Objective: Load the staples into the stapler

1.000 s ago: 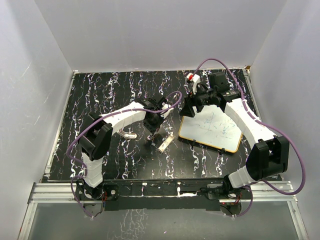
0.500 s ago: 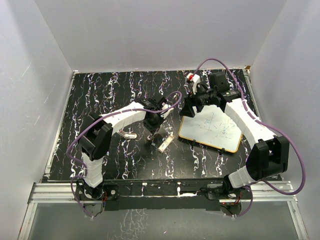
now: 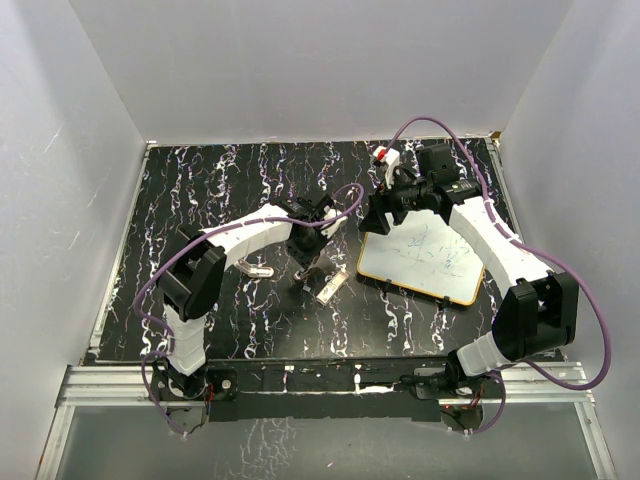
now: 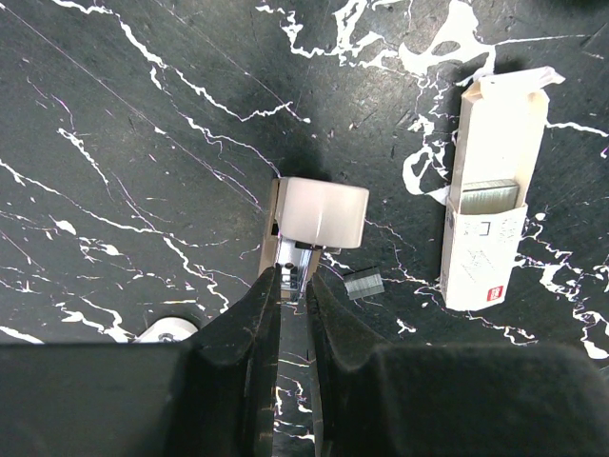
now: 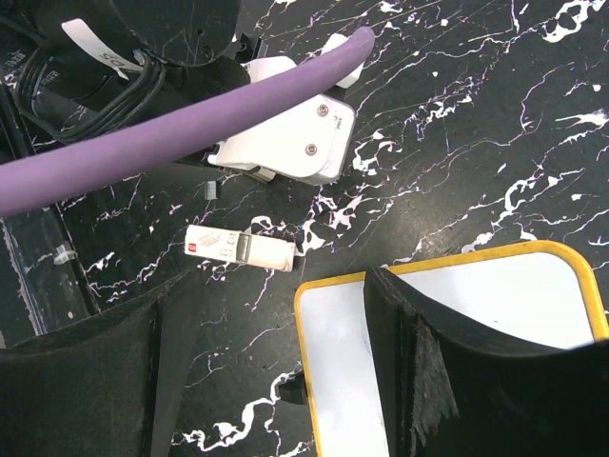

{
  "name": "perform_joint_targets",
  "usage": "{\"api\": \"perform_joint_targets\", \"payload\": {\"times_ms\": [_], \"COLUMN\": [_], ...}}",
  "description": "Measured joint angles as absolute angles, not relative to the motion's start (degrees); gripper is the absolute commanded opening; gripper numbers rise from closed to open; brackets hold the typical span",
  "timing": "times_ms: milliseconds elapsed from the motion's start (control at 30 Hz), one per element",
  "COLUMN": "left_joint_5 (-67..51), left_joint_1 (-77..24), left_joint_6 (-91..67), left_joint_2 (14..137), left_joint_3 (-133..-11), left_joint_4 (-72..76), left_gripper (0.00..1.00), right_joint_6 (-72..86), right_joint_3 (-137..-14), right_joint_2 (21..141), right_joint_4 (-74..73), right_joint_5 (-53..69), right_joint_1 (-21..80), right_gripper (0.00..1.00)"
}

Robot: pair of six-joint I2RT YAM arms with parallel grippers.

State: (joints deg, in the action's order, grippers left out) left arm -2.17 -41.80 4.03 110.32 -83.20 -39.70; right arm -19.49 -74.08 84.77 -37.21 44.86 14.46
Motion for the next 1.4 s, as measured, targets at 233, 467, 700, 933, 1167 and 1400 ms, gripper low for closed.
{"api": "perform_joint_targets", "payload": {"times_ms": [233, 467, 700, 933, 1167, 1400], "left_joint_5": [-2.2, -2.2, -2.4, -2.4, -2.4, -2.7], "left_joint_1": [-41.8, -41.8, -41.8, -41.8, -41.8, -41.8], "left_joint_6": [4.0, 4.0, 4.0, 4.0, 4.1, 4.1], "left_joint_2": [110.4, 110.4, 111.2, 111.3, 111.3, 111.3], "left_joint_3": [-82.8, -82.8, -82.8, -82.7, -82.7, -82.8], "left_joint_4": [-39.7, -39.7, -39.7, -39.7, -39.7, -40.0], "left_gripper": [0.00, 0.00, 0.00, 0.00, 0.00, 0.00], "right_joint_6": [-19.5, -19.5, -19.5, -19.5, -19.5, -19.5], "right_joint_3": [-74.1, -74.1, -74.1, -74.1, -74.1, -74.1], "right_joint_2": [84.8, 84.8, 84.8, 84.8, 84.8, 84.8], "right_joint_4": [-37.2, -37.2, -37.2, -37.2, -37.2, -37.2], "right_joint_5": [44.9, 44.9, 44.9, 44.9, 45.0, 45.0], "right_joint_1": [14.5, 14.5, 14.5, 14.5, 14.5, 14.5], "right_gripper": [0.70, 0.70, 0.70, 0.70, 0.70, 0.70]}}
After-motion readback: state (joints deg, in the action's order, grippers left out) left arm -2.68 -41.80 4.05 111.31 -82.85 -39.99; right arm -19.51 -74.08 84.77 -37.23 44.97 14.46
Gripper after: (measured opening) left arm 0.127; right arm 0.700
